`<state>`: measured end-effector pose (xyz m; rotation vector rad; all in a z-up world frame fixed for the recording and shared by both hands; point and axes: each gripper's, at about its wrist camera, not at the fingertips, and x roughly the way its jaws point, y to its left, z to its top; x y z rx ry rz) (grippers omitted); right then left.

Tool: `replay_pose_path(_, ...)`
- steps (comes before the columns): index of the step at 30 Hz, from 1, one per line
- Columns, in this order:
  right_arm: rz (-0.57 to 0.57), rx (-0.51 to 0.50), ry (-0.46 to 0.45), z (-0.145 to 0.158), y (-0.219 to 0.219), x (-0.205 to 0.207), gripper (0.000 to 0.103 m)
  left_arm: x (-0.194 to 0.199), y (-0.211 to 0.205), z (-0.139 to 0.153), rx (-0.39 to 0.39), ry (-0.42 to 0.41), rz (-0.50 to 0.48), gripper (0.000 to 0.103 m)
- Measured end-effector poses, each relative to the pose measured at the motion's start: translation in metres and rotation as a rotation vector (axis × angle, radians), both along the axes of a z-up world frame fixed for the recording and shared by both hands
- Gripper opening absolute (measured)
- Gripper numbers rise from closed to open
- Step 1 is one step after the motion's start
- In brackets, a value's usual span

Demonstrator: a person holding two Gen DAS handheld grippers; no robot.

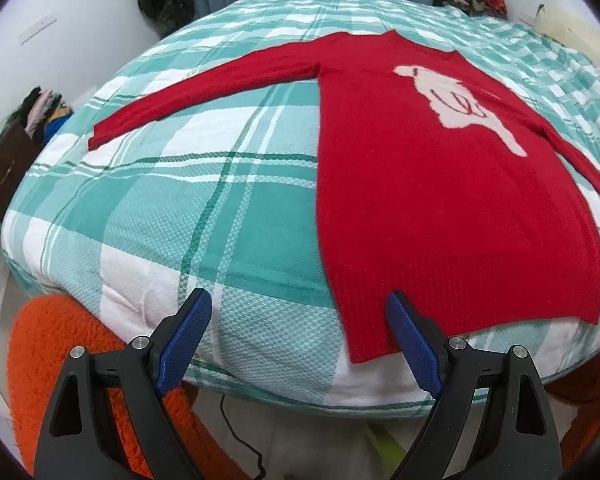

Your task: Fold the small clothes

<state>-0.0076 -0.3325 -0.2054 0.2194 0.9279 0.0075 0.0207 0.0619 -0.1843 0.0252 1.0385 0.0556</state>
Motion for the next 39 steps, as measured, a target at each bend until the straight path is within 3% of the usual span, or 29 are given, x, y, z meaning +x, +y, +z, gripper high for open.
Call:
replay_pose_path(10,-0.018,0.031,-0.004,-0.001,-0.008,0.0,0.092,0.0,0.006,0.002,0.0,-0.006,0.034,0.09)
replay_pose_path(13,-0.041,0.091,-0.002,0.005,-0.02,0.002,0.092,-0.003,0.006,0.007,0.001,-0.023,0.036,0.09)
replay_pose_path(18,0.039,0.078,-0.013,0.038,-0.034,0.049,0.092,0.002,0.01,0.007,-0.012,-0.032,0.058,0.09)
replay_pose_path(24,0.23,-0.056,-0.087,0.09,-0.026,0.175,0.09,0.012,0.019,0.001,-0.036,-0.022,0.094,0.09)
replay_pose_path(25,0.301,-0.094,-0.079,0.092,-0.016,0.21,0.086,0.014,0.021,-0.001,-0.043,-0.014,0.102,0.09)
replay_pose_path(26,0.345,-0.111,-0.066,0.09,-0.008,0.229,0.076,0.016,0.024,-0.003,-0.054,-0.006,0.11,0.09)
replay_pose_path(27,0.405,-0.137,-0.041,0.086,0.003,0.255,0.07,0.018,0.025,-0.004,-0.062,-0.002,0.115,0.09)
replay_pose_path(29,0.481,-0.168,0.031,0.068,0.022,0.311,0.07,0.022,0.029,-0.005,-0.08,-0.001,0.124,0.09)
replay_pose_path(33,0.467,-0.165,0.114,0.032,0.036,0.405,0.07,0.028,0.032,-0.007,-0.08,0.001,0.123,0.093)
replay_pose_path(37,0.457,-0.11,0.153,0.008,0.039,0.462,0.07,0.034,0.029,-0.011,-0.071,0.011,0.108,0.096)
replay_pose_path(38,0.474,-0.085,0.188,-0.003,0.041,0.476,0.065,0.034,0.028,-0.012,-0.067,0.011,0.106,0.097)
replay_pose_path(39,0.494,-0.08,0.221,-0.012,0.044,0.483,0.023,0.036,0.028,-0.012,-0.063,0.012,0.103,0.097)
